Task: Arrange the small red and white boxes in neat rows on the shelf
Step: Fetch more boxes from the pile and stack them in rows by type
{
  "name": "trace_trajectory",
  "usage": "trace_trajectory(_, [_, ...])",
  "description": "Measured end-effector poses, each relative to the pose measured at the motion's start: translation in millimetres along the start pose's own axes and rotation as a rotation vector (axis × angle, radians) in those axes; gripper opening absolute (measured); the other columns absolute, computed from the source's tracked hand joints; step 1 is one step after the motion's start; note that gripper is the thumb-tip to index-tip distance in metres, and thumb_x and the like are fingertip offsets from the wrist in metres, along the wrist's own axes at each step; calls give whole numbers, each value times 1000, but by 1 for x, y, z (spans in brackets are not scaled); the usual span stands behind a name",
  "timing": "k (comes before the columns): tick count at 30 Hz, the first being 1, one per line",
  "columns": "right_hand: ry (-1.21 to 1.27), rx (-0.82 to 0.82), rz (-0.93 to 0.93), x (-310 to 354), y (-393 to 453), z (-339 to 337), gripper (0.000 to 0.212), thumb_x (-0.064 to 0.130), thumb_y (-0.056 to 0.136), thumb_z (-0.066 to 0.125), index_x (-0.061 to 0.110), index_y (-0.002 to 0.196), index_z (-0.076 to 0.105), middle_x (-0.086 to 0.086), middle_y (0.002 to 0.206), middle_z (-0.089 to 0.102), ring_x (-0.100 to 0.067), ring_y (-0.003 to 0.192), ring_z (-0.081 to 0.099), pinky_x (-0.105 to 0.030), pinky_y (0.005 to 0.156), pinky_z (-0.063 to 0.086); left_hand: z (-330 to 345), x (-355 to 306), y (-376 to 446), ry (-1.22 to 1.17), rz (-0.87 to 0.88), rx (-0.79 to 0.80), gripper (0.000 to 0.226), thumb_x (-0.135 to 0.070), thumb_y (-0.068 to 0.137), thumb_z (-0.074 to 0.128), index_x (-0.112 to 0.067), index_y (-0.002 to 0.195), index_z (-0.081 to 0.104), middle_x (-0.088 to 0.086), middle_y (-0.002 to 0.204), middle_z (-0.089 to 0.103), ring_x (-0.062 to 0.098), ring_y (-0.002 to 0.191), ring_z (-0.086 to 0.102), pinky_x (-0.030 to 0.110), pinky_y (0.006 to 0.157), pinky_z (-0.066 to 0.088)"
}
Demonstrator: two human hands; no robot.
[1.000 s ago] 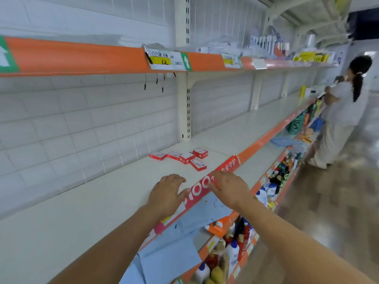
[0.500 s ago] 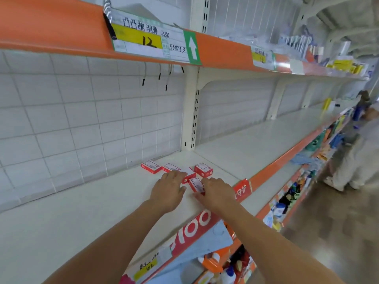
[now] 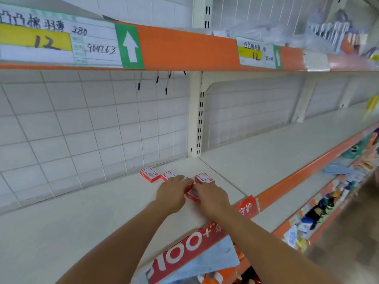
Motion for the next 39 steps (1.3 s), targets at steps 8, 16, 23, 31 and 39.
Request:
trace_trajectory(8, [95,-21,-30,-11,6,3,26,24,91,53,17,116,51,-3,110,61,-25,104,57,-34,77,45,0,0,-7,2,-84,-41,33,-20,92,54,-27,123,46,-1,133,48,20,120,44,39,89,48])
trace_trajectory(16, [203,-67,-233,20,8,2,40,18,95,49,20,134,43,-2,125,56,-25,112,54,-36,86,45,-19,35,-66,43,-367,-138,46,-17,94,52,-33,136,43,-5,141,44,18,123,43,33,90,50])
trace_trajectory(23, [262,-1,-433,95,-6,11,40,19,94,54,22,133,46,1,125,58,-20,110,56,-31,81,47,-50,66,-162,87,-586,-219,43,-16,93,52,-34,132,51,-9,133,48,16,117,46,30,76,44])
trace_trajectory(31, [290,-11,-671,193,-52,-4,40,16,92,54,22,130,43,-2,121,53,-22,109,51,-33,75,43,-88,86,-273,95,-783,-334,40,-20,93,53,-34,131,52,-12,132,48,16,116,45,30,80,42])
trace_trajectory(39, [294,42,-850,306,-137,-4,40,17,92,50,23,131,43,-2,123,51,-24,113,48,-34,79,41,-112,92,-419,119,-929,-399,42,-17,92,54,-30,132,52,-9,133,48,18,117,45,34,85,46])
Point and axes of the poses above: each hand's wrist, its own y-axis towards the middle knuckle, its own z-axis out of the palm, x = y × z, the point moved 5 cm from there along y, towards the middle knuckle
